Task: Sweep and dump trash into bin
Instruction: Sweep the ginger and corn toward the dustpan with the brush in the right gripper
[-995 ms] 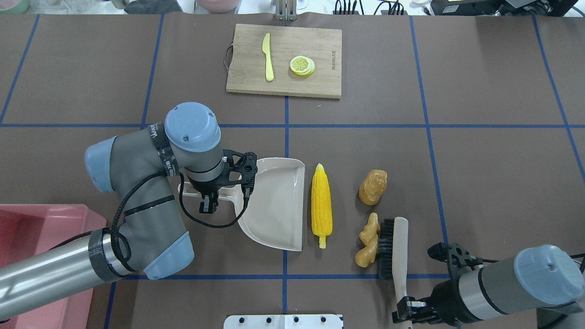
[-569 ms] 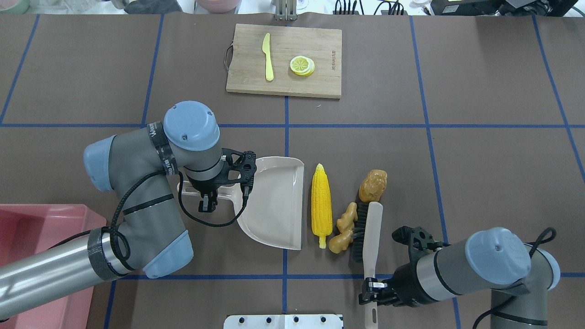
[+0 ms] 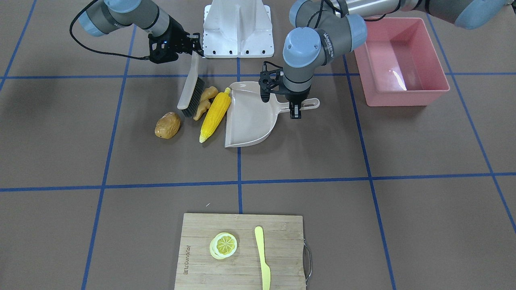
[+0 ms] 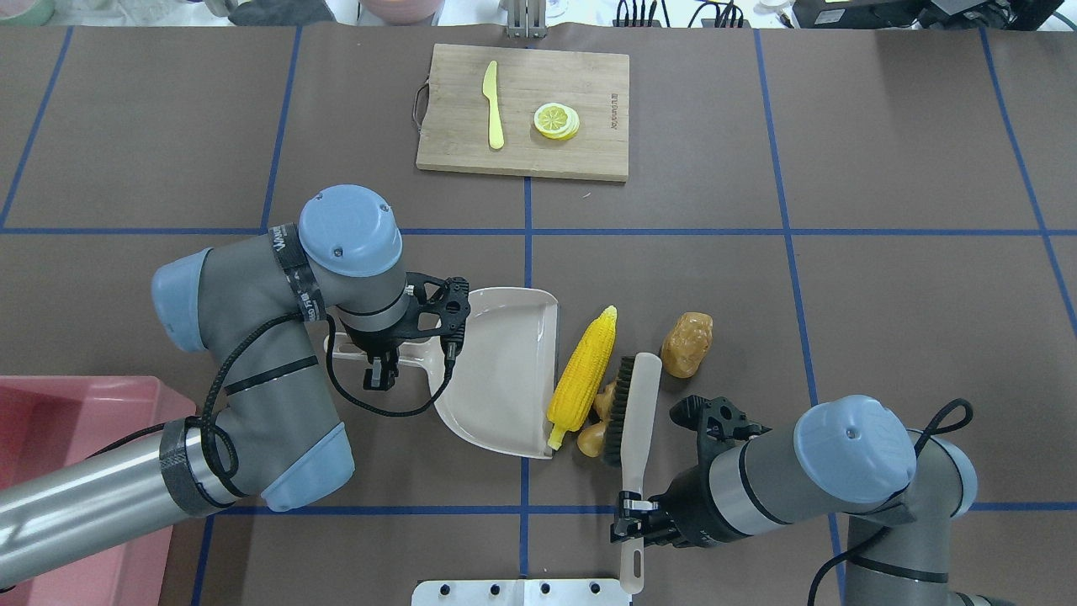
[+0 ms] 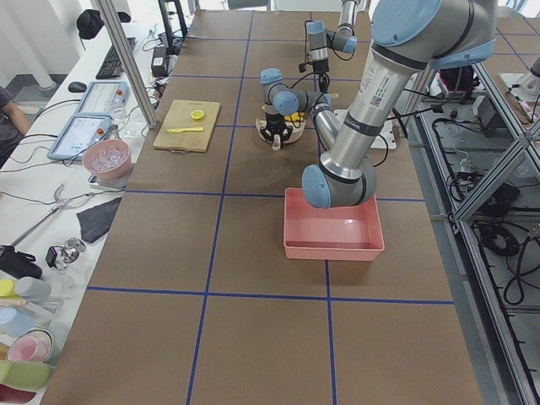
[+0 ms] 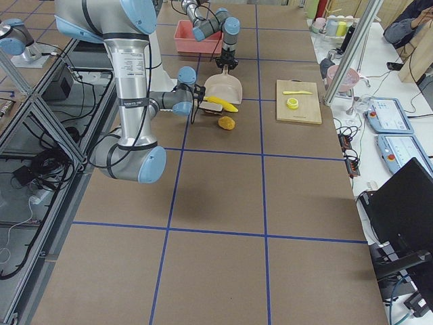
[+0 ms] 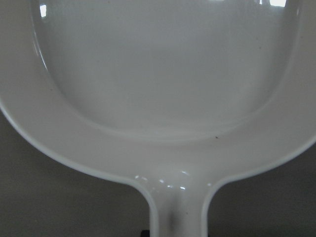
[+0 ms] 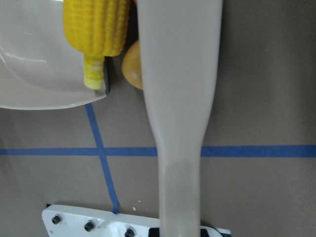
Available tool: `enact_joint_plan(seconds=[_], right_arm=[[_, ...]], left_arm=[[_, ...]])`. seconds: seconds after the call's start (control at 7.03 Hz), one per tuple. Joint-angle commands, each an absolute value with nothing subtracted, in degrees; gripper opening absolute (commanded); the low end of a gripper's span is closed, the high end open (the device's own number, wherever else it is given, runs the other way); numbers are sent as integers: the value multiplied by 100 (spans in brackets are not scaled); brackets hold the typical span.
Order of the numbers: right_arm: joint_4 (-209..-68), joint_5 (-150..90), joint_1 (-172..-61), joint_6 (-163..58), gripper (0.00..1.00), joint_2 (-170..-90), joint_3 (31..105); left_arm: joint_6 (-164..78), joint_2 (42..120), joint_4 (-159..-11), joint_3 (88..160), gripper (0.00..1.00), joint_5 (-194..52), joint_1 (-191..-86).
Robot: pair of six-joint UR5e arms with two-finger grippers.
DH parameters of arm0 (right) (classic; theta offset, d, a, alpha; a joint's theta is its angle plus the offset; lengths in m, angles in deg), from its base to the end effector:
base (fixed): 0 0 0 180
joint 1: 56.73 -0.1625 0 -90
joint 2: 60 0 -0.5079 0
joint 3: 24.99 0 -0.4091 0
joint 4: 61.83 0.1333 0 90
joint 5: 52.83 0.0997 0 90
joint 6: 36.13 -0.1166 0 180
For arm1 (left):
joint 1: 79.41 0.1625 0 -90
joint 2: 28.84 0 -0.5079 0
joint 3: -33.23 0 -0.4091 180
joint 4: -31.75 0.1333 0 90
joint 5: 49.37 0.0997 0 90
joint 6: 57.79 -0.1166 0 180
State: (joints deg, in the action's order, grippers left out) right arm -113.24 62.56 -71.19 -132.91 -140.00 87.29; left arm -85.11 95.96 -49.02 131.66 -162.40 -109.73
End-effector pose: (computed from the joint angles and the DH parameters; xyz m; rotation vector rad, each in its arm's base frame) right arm -0.5275 -0.2221 0.3845 -0.3014 -1.2341 0.0455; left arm 0.5864 -0.4445 0.3326 0.5063 0.6004 1.5681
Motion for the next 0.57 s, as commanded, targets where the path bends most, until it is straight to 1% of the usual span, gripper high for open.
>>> enact_joint_plan(seconds=[0.0, 0.28, 0.43], right_arm=[[-11587, 6257, -7220, -13255, 0, -13675, 8672], [-11702, 6475, -7456, -13237, 0, -13585, 8628], [-11764, 6842, -7753, -13246, 0, -13603, 8680]], left_arm=[[-8512, 9587, -4902, 13132, 0, -16240, -10973], [-8547, 9587, -4893, 13132, 0, -16240, -10973], [-8556, 9587, -4884, 13123, 0, -16240, -10982]])
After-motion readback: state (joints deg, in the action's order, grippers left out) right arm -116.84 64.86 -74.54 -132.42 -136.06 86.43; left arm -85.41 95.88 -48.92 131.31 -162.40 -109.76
